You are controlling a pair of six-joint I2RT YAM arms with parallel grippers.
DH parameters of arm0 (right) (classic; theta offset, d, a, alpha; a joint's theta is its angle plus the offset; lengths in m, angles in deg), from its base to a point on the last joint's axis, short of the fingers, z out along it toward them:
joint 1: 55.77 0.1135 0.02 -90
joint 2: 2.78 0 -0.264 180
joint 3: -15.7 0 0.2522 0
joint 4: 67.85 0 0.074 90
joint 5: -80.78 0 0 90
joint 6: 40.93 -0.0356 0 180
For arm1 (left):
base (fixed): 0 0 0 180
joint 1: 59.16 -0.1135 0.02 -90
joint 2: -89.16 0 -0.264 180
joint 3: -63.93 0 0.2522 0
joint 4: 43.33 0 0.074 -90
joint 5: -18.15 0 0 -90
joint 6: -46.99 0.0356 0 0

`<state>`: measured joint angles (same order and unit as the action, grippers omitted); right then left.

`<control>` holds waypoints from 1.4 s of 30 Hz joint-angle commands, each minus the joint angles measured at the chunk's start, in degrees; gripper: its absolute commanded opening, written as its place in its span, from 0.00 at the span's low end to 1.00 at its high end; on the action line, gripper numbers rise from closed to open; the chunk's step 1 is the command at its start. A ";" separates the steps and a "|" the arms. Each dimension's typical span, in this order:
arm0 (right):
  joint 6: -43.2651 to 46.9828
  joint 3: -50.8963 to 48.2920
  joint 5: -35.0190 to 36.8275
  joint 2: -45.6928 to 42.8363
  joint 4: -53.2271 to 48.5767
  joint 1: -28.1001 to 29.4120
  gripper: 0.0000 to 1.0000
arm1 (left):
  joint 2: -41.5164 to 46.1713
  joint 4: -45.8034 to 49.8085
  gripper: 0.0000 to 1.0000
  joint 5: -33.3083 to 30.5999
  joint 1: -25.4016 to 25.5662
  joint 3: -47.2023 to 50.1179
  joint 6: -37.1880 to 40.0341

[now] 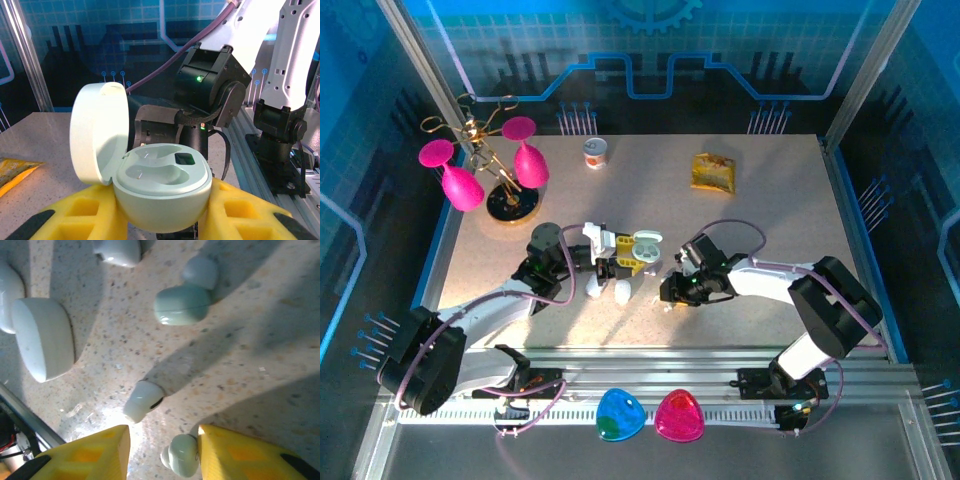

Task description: Insert the wireless bluetooth earbuds into the charging case

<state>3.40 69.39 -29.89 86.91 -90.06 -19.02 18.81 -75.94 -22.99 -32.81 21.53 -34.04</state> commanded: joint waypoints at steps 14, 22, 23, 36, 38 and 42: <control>-0.99 -1.59 -5.01 0.79 3.70 1.65 0.34 | 0.14 -1.34 0.19 1.37 -0.42 0.34 0.23; 2.91 0.17 -1.28 2.85 -1.19 3.17 0.36 | -0.03 -1.51 0.19 1.35 -0.43 0.43 0.19; 3.44 0.39 -0.93 2.86 -2.00 3.39 0.37 | 0.03 -1.47 0.19 1.33 -0.50 0.39 0.19; 4.13 0.60 -2.64 0.12 -3.86 5.51 0.31 | -0.14 -1.68 0.19 1.22 -0.43 0.50 0.36; 4.10 0.46 -3.25 0.13 -3.39 5.59 0.30 | -0.23 -1.66 0.19 1.24 -0.43 0.52 0.34; 3.92 0.24 -3.72 0.52 -2.35 5.65 0.29 | -0.23 -1.77 0.19 1.24 -0.45 0.43 0.43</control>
<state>6.90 70.02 -32.20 88.17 -92.03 -14.06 18.81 -75.98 -22.99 -32.81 21.53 -34.04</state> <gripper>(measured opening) 0.288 0.337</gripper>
